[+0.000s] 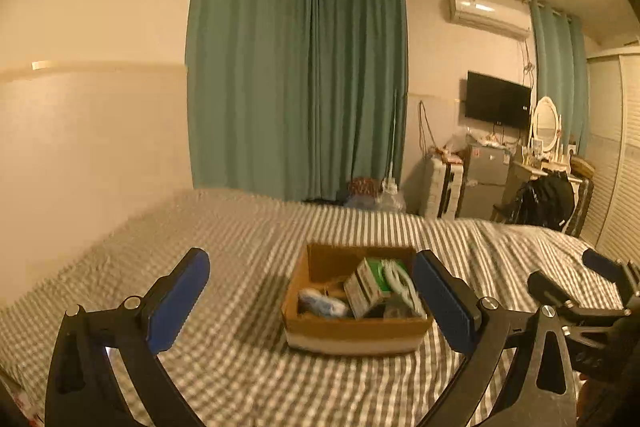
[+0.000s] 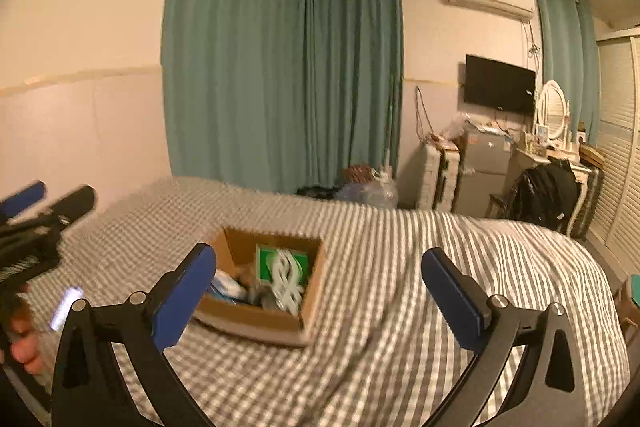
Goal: Organize objects
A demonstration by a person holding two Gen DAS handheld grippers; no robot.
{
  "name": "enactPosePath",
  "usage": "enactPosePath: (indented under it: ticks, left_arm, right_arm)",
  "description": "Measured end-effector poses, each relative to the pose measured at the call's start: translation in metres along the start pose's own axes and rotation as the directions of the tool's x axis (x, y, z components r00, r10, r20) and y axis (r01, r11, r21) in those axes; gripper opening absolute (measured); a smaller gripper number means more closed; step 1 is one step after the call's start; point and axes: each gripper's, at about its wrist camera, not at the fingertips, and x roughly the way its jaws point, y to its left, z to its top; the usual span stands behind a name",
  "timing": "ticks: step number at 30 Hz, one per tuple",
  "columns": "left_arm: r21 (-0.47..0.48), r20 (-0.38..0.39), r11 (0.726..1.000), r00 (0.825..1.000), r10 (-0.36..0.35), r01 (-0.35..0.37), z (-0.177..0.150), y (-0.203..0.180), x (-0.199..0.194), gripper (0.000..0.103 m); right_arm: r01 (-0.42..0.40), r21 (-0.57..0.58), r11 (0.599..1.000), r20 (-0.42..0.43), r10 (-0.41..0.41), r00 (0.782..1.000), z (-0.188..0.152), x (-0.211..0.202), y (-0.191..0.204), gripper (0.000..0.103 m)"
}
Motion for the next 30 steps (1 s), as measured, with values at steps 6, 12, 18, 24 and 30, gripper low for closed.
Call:
enactPosePath:
  ticks: [6, 12, 18, 24, 30]
  left_arm:
    - [0.04, -0.081, 0.999, 0.997, 0.01, -0.007, -0.026, -0.01, 0.023, 0.103]
    - [0.042, -0.101, 0.999, 0.995, 0.003, 0.001, -0.034, -0.009, 0.023, 0.103]
    - [0.047, -0.106, 0.999, 0.994, -0.001, 0.006, -0.034, -0.008, 0.019, 0.103]
    - [0.051, -0.105, 0.999, 0.995, -0.002, 0.008, -0.033, -0.008, 0.017, 0.103]
    - [0.052, -0.107, 0.999, 0.994, -0.003, 0.009, -0.032, -0.008, 0.015, 0.103]
  right_arm:
    - [0.002, 0.014, 1.0, -0.105, -0.001, 0.994, -0.038, 0.028, -0.01, 0.103]
    - [0.012, 0.008, 1.0, -0.066, -0.012, 0.998, -0.034, 0.023, -0.007, 0.102]
    - [0.016, 0.01, 1.0, -0.067, -0.016, 0.998, -0.032, 0.023, -0.005, 0.102]
    - [0.02, 0.009, 1.0, -0.061, -0.02, 0.998, -0.03, 0.02, -0.005, 0.102]
    - [0.021, 0.007, 1.0, -0.061, -0.021, 0.998, -0.03, 0.018, -0.005, 0.102]
